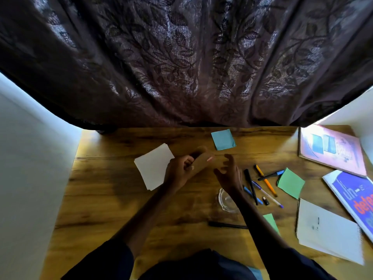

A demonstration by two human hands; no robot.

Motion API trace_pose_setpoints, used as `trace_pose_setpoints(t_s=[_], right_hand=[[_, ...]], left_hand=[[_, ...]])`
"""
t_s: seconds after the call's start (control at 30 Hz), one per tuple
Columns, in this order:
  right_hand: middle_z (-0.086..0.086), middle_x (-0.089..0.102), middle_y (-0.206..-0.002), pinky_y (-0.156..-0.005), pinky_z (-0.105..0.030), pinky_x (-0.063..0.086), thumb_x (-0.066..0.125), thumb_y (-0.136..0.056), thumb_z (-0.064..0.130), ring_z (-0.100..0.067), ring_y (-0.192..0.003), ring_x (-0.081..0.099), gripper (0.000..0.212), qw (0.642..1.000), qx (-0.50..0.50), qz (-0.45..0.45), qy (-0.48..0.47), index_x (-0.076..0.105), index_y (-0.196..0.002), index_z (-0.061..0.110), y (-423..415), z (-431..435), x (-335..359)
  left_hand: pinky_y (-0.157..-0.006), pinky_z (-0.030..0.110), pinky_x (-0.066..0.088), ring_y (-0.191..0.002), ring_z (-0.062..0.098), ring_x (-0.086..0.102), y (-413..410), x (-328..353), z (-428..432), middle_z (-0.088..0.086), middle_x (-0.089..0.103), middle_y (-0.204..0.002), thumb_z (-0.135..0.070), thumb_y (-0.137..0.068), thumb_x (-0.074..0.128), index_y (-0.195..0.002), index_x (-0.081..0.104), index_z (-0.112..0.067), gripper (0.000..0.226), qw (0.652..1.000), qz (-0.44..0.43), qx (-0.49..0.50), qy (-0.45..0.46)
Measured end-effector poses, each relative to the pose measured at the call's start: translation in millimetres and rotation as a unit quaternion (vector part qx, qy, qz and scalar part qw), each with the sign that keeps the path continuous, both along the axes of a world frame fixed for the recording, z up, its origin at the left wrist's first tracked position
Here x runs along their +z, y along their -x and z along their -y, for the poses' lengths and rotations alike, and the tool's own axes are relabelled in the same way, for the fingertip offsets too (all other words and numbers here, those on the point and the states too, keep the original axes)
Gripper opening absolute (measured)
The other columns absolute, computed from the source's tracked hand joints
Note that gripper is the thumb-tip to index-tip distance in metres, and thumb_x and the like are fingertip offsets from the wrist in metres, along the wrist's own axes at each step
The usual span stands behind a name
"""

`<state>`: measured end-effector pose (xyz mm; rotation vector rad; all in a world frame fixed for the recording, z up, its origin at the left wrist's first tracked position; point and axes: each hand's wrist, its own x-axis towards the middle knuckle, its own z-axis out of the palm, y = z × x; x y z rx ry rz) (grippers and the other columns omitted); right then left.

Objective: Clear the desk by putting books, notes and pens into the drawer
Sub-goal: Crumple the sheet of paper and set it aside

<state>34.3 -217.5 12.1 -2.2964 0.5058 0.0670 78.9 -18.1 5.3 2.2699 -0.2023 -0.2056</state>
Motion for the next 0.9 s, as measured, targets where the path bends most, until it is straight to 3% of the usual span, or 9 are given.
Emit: trace_pose_setpoints(t_s=[0.13, 0.27, 0.37, 0.4, 0.47, 0.53, 0.63, 0.77, 0.9], right_hand=[[-0.011, 0.053, -0.136, -0.081, -0.028, 0.046, 0.081, -0.081, 0.023, -0.025, -0.116, 0.056, 0.072, 0.996, 0.049, 0.046, 0.054, 0.044, -0.142, 0.020, 20.9, -5.0, 2.6], [-0.012, 0.051, -0.138, -0.071, -0.020, 0.044, 0.074, -0.089, 0.018, -0.027, -0.113, 0.060, 0.040, 0.991, 0.106, 0.009, 0.087, 0.061, -0.126, 0.012, 39.4, -13.6, 9.1], [-0.009, 0.052, -0.138, -0.066, -0.010, 0.037, 0.070, -0.090, 0.012, -0.027, -0.115, 0.060, 0.029, 0.989, 0.109, -0.012, 0.101, 0.068, -0.119, 0.012, 48.8, -16.4, 1.9], [-0.009, 0.052, -0.139, -0.072, -0.013, 0.043, 0.071, -0.090, 0.011, -0.027, -0.119, 0.058, 0.028, 0.989, 0.110, -0.009, 0.099, 0.070, -0.118, 0.015, 49.5, -17.2, 1.6], [-0.009, 0.051, -0.143, -0.092, -0.032, 0.052, 0.072, -0.088, 0.010, -0.029, -0.129, 0.052, 0.028, 0.989, 0.109, 0.005, 0.095, 0.072, -0.115, 0.019, 46.5, -17.0, 1.3], [-0.009, 0.054, -0.142, -0.097, -0.041, 0.052, 0.071, -0.088, 0.009, -0.027, -0.130, 0.051, 0.026, 0.989, 0.119, 0.014, 0.087, 0.071, -0.111, 0.019, 40.8, -16.7, 1.7], [-0.005, 0.061, -0.125, -0.084, -0.034, 0.053, 0.073, -0.085, 0.012, -0.025, -0.114, 0.060, 0.037, 0.987, 0.144, 0.012, 0.065, 0.058, -0.117, 0.021, 33.0, -20.0, 5.0], [-0.010, 0.056, -0.138, -0.093, -0.047, 0.055, 0.069, -0.090, 0.017, -0.028, -0.122, 0.057, 0.057, 0.982, 0.175, -0.013, 0.071, 0.045, -0.142, 0.023, 26.3, -23.7, 9.1], [-0.010, 0.059, -0.137, -0.092, -0.033, 0.051, 0.071, -0.088, 0.014, -0.026, -0.122, 0.058, 0.057, 0.983, 0.164, -0.008, 0.086, 0.051, -0.141, 0.017, 18.0, -15.3, 11.9]], left_hand=[[-0.098, 0.028, 0.049, -0.109, 0.014, 0.067, 13.4, -9.4, -10.7, -0.005, 0.073, -0.118, -0.030, -0.096, 0.065, -0.119, 0.072, -0.022, 0.025, 0.998, 0.006, -0.036, -0.059], [-0.104, 0.028, 0.046, -0.114, 0.015, 0.066, 31.8, -17.9, -13.0, -0.003, 0.072, -0.122, -0.026, -0.097, 0.065, -0.121, 0.071, -0.021, 0.026, 0.994, -0.006, -0.080, -0.079], [-0.102, 0.029, 0.051, -0.112, 0.013, 0.067, 40.2, -19.1, -13.6, -0.004, 0.073, -0.118, -0.024, -0.095, 0.067, -0.119, 0.071, -0.020, 0.024, 0.995, 0.003, -0.068, -0.072], [-0.100, 0.029, 0.052, -0.112, 0.012, 0.067, 41.1, -18.3, -13.7, -0.004, 0.073, -0.118, -0.023, -0.095, 0.068, -0.118, 0.071, -0.021, 0.024, 0.996, 0.005, -0.062, -0.067], [-0.097, 0.028, 0.053, -0.110, 0.010, 0.066, 42.6, -16.7, -14.8, -0.005, 0.072, -0.117, -0.022, -0.094, 0.069, -0.118, 0.069, -0.021, 0.025, 0.997, -0.002, -0.049, -0.055], [-0.095, 0.029, 0.056, -0.108, 0.008, 0.067, 43.6, -17.3, -19.3, -0.007, 0.072, -0.117, -0.021, -0.093, 0.070, -0.120, 0.067, -0.022, 0.027, 0.998, -0.003, -0.034, -0.045], [-0.093, 0.030, 0.057, -0.108, 0.011, 0.067, 44.5, -25.2, -32.2, -0.005, 0.070, -0.119, -0.018, -0.094, 0.070, -0.119, 0.066, -0.021, 0.026, 0.999, 0.006, -0.001, -0.048], [-0.091, 0.034, 0.058, -0.115, 0.018, 0.062, 42.7, -35.6, -53.5, 0.001, 0.066, -0.121, -0.015, -0.090, 0.073, -0.118, 0.062, -0.018, 0.030, 0.994, 0.035, 0.057, -0.090], [-0.093, 0.039, 0.057, -0.120, 0.025, 0.054, 34.1, -45.1, -76.0, 0.008, 0.058, -0.124, -0.015, -0.080, 0.081, -0.118, 0.056, -0.013, 0.046, 0.986, 0.031, 0.113, -0.120]])
